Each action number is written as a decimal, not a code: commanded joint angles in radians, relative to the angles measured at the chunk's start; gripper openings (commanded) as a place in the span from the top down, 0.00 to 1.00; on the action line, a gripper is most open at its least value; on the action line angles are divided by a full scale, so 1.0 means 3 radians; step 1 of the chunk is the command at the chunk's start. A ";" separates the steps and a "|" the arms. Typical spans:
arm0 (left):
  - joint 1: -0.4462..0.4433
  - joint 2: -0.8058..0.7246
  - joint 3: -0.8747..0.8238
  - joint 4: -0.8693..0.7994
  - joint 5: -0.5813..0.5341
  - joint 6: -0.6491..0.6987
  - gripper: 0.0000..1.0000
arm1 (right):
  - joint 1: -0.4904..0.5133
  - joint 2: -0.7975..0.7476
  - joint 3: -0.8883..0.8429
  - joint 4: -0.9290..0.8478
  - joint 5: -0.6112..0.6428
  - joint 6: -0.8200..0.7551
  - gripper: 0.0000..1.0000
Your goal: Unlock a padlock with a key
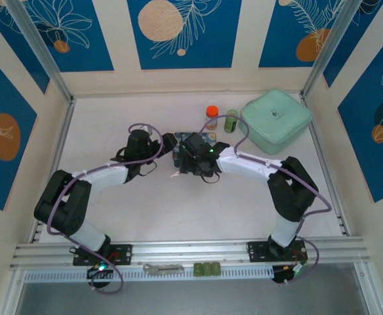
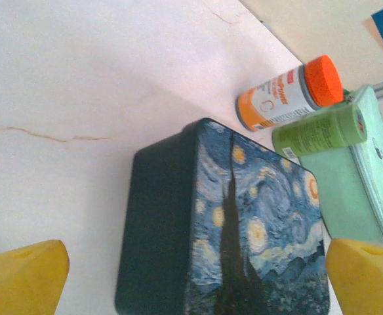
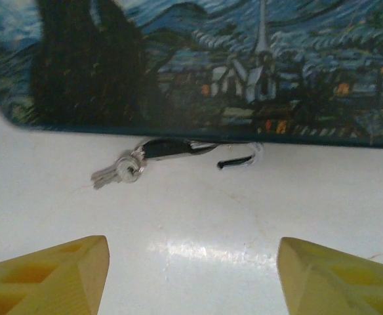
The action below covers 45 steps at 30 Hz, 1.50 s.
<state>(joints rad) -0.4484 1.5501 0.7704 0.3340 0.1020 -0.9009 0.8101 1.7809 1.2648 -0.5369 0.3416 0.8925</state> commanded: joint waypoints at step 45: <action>0.0227 -0.0545 -0.0420 -0.0091 -0.0090 0.0175 0.00 | -0.0561 0.0348 -0.0116 0.0204 -0.1588 -0.0828 1.00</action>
<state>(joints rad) -0.3927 1.3838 0.6144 0.3275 0.0765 -0.8627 0.6483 1.8915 1.2366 -0.4755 0.0872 0.7254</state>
